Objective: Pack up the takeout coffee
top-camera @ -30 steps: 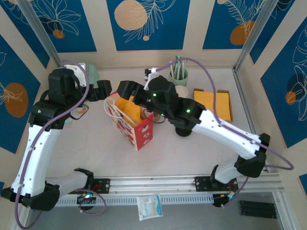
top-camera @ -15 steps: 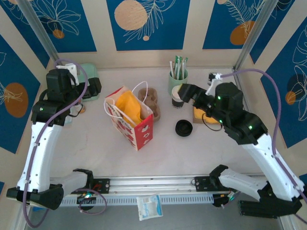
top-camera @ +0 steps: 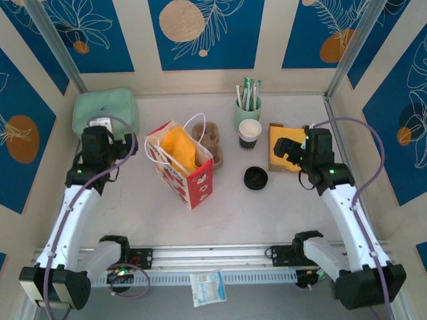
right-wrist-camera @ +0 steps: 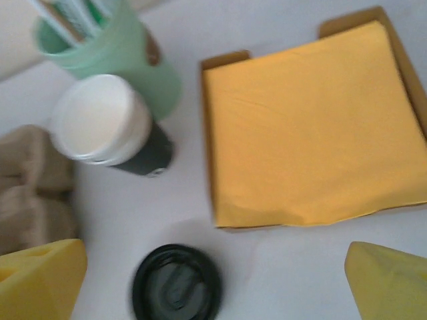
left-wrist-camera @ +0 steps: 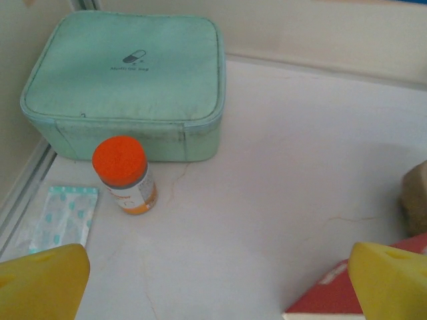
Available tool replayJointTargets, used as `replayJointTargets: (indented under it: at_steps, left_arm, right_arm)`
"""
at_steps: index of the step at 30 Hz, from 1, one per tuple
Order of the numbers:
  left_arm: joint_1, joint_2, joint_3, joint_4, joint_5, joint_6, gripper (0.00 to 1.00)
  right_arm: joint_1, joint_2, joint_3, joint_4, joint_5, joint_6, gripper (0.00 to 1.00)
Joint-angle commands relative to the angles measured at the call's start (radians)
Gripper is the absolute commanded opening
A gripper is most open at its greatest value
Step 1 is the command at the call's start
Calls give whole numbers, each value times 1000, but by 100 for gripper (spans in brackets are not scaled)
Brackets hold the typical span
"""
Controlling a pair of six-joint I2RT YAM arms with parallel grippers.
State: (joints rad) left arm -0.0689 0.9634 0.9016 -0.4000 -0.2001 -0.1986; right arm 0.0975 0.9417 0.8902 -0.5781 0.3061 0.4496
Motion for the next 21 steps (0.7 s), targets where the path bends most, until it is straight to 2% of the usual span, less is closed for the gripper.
replayJointTargets:
  at_steps: [1,7,11,18,21]
  left_arm:
    - [11,-21,-119,238,-32,90,99]
    - [10,21,-342,551,-8,159,99]
    - [8,130,-441,752,-20,169,99]
    - [-1,359,-533,1078,-10,184,100]
    - [-5,424,-522,1152,26,201,99]
  right_arm:
    - [-63,8,-101,251,-13,-108,99]
    - [-110,110,-264,554,-18,-205,99]
    - [-110,207,-332,727,-32,-218,99]
    - [-68,419,-431,1117,-60,-332,99]
    - [-66,465,-422,1190,-117,-363,99]
